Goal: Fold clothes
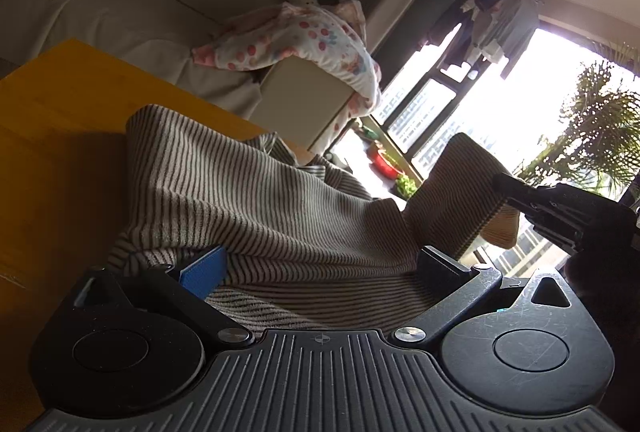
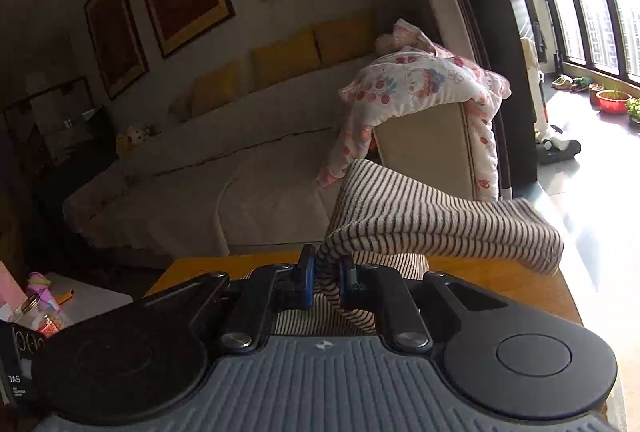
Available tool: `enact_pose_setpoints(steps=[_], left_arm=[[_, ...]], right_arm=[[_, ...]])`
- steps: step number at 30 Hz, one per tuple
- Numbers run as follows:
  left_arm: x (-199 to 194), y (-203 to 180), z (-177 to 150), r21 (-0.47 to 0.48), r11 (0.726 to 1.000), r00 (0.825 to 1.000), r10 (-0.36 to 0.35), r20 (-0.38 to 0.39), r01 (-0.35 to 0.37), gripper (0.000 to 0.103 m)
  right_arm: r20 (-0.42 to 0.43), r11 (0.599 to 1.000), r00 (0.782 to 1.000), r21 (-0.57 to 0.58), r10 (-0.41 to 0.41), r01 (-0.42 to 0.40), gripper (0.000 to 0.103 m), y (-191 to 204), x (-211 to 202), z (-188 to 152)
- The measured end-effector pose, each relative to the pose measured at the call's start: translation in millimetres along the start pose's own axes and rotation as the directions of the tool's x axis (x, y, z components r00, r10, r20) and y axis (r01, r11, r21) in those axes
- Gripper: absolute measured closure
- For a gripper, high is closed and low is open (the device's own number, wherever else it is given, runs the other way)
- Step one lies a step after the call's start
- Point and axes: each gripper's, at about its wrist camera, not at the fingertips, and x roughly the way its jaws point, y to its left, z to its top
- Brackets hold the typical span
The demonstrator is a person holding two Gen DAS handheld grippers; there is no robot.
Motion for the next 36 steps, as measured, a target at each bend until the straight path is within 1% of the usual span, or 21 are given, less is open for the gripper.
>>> enact_pose_setpoints(steps=[1,2,4,5,7,8,12,15,17,18,19,20,21,22,24,25,27,28,30,33,36], left_arm=[[0.2,0.1,0.0,0.000,1.000,1.000,0.000,0.000,0.000,0.000],[0.2,0.5,0.2,0.000,1.000,1.000,-0.001,-0.001,0.001,0.000],[0.2,0.9,0.4,-0.001,1.000,1.000,-0.002,-0.001,0.002,0.000],[0.1,1.1,0.5,-0.001,1.000,1.000,-0.002,-0.001,0.002,0.000],[0.2,1.4,0.1,-0.002,1.000,1.000,-0.004,-0.001,0.004,0.000],[0.1,1.8,0.2,-0.003,1.000,1.000,-0.005,-0.001,0.005,0.000],[-0.1,3.4,0.0,-0.010,1.000,1.000,-0.011,0.003,0.011,0.000],[0.2,4.2,0.0,-0.012,1.000,1.000,-0.013,0.004,0.013,0.000],[0.6,4.4,-0.2,-0.012,1.000,1.000,-0.014,0.004,0.014,0.000],[0.5,4.0,-0.3,-0.012,1.000,1.000,-0.013,0.004,0.014,0.000],[0.4,3.6,-0.5,-0.012,1.000,1.000,-0.013,0.004,0.013,0.000],[0.0,3.8,-0.3,-0.013,1.000,1.000,-0.015,0.003,0.015,0.000],[-0.7,4.5,0.4,-0.017,1.000,1.000,-0.021,0.002,0.021,0.000],[-1.9,5.6,1.4,-0.024,0.999,1.000,-0.031,-0.004,0.031,0.000],[-7.5,7.5,3.5,-0.041,0.998,0.998,-0.055,-0.036,0.054,0.000],[-11.6,8.8,3.6,-0.050,0.996,0.996,-0.076,-0.055,0.073,0.000],[-20.8,9.3,2.7,-0.059,0.993,0.991,-0.107,-0.080,0.103,0.000],[-27.8,7.9,2.4,-0.049,0.992,0.989,-0.124,-0.087,0.120,0.000],[-41.6,3.5,2.8,-0.020,0.991,0.988,-0.134,-0.071,0.133,0.000],[-55.3,-3.9,2.1,0.017,0.991,0.990,-0.132,-0.055,0.133,0.000],[-59.6,-9.4,-3.4,0.040,0.992,0.990,-0.119,-0.074,0.122,0.000]], right_arm=[[-0.039,0.999,0.998,-0.009,0.047,-0.047,0.092,8.8,-1.1,-8.9],[-0.076,0.998,0.996,-0.007,0.056,-0.057,0.092,11.3,-0.1,-21.4],[-0.143,0.998,0.988,0.000,0.061,-0.062,0.088,13.3,1.9,-44.1],[-0.162,0.998,0.985,0.004,0.058,-0.058,0.085,13.0,1.4,-51.6],[-0.154,0.998,0.986,0.036,0.063,-0.059,0.069,7.8,-5.3,-55.6],[-0.149,0.997,0.987,0.052,0.066,-0.059,0.066,5.2,-8.8,-57.4],[-0.061,0.973,0.998,0.228,0.035,-0.020,0.064,-21.3,-2.3,-42.6],[0.002,0.934,1.000,0.358,0.000,-0.001,0.051,-41.3,2.8,-31.2],[-0.008,0.910,0.998,0.412,-0.056,0.054,0.050,-53.7,22.0,-27.5],[-0.026,0.906,0.998,0.420,-0.056,0.061,0.050,-57.5,33.0,-24.9],[-0.044,0.902,0.998,0.427,-0.053,0.067,0.052,-61.1,44.1,-22.2],[-0.069,0.907,0.997,0.417,-0.037,0.062,0.055,-59.3,53.0,-17.8],[-0.093,0.912,0.995,0.406,-0.020,0.056,0.075,-57.1,61.7,-13.3],[-0.102,0.924,0.995,0.380,-0.001,0.040,0.086,-48.8,66.1,-5.5],[-0.072,0.959,0.997,0.282,0.019,0.002,0.094,-21.8,60.5,19.3],[-0.032,0.972,0.999,0.232,0.030,-0.022,0.095,-7.0,53.2,35.5],[0.066,0.985,0.996,0.160,0.052,-0.062,0.095,17.7,37.7,68.1],[0.110,0.989,0.991,0.123,0.073,-0.086,0.095,31.3,31.5,82.2],[0.193,0.991,0.974,0.046,0.118,-0.130,0.095,58.6,19.3,110.3],[0.177,0.983,0.966,-0.040,0.186,-0.182,0.095,96.1,31.5,116.7],[0.080,0.971,0.971,-0.092,0.227,-0.220,0.095,129.0,62.5,96.2]])
